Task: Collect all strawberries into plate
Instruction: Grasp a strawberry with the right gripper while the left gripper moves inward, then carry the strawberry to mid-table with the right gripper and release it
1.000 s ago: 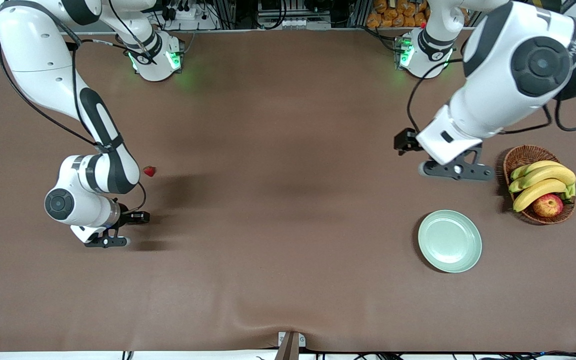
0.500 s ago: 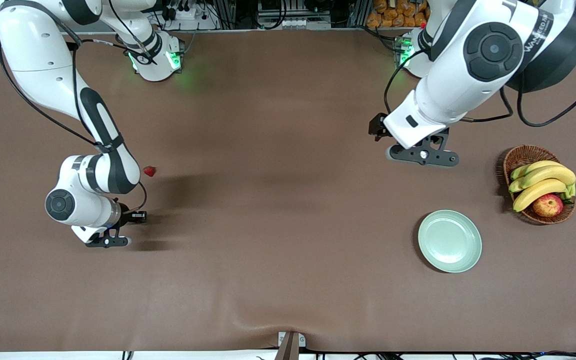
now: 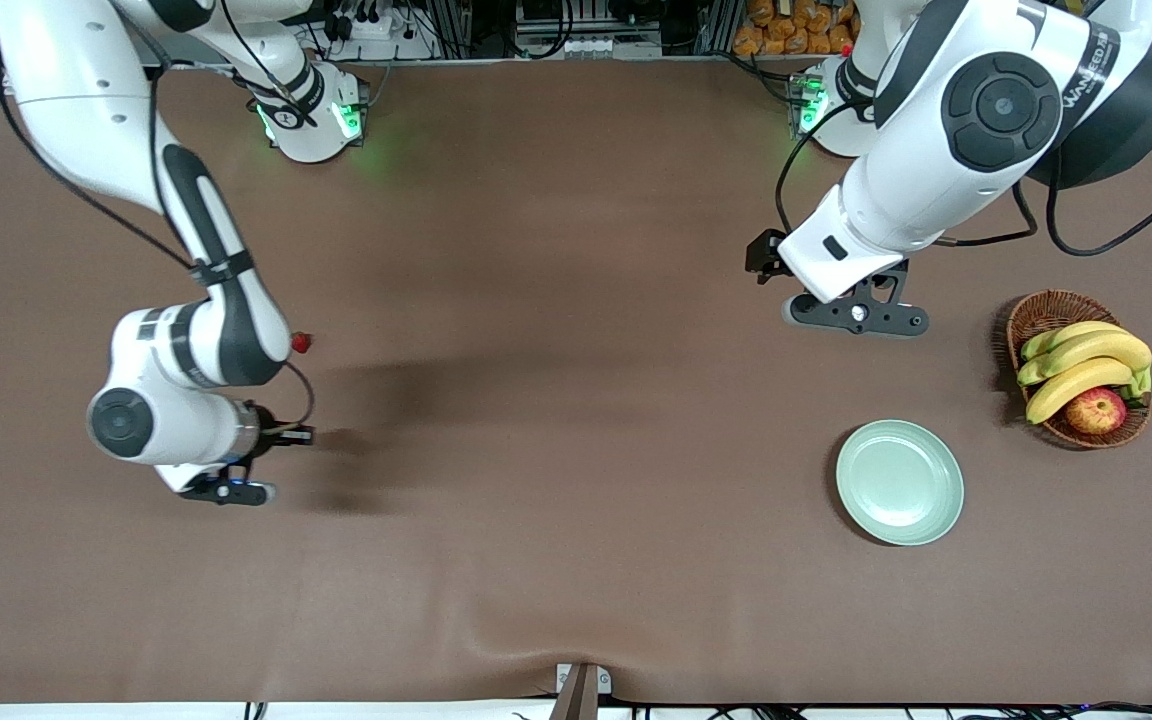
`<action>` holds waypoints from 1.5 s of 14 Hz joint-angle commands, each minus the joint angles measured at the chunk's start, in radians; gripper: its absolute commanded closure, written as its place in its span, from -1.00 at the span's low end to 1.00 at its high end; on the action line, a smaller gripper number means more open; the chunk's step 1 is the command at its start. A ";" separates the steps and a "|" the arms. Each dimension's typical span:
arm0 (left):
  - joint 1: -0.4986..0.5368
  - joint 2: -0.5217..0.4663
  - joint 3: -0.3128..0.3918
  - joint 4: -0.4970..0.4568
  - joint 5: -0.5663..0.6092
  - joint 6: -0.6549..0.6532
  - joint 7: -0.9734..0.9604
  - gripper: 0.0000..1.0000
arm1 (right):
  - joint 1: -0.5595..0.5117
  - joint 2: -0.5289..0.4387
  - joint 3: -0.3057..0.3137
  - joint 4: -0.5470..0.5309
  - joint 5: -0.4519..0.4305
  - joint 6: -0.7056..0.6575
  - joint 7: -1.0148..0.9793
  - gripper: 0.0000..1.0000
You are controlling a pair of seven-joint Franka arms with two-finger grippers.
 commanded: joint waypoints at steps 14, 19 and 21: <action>0.022 0.006 0.010 0.005 -0.015 -0.002 0.000 -1.00 | 0.430 0.071 0.048 0.077 0.096 0.134 0.732 1.00; 0.021 0.006 0.010 0.005 -0.013 -0.002 0.000 -1.00 | 0.522 0.146 0.048 0.070 0.091 0.232 0.818 0.98; 0.019 0.009 0.010 0.004 -0.013 -0.002 0.000 -1.00 | 0.533 0.176 0.048 0.073 0.091 0.243 0.822 0.17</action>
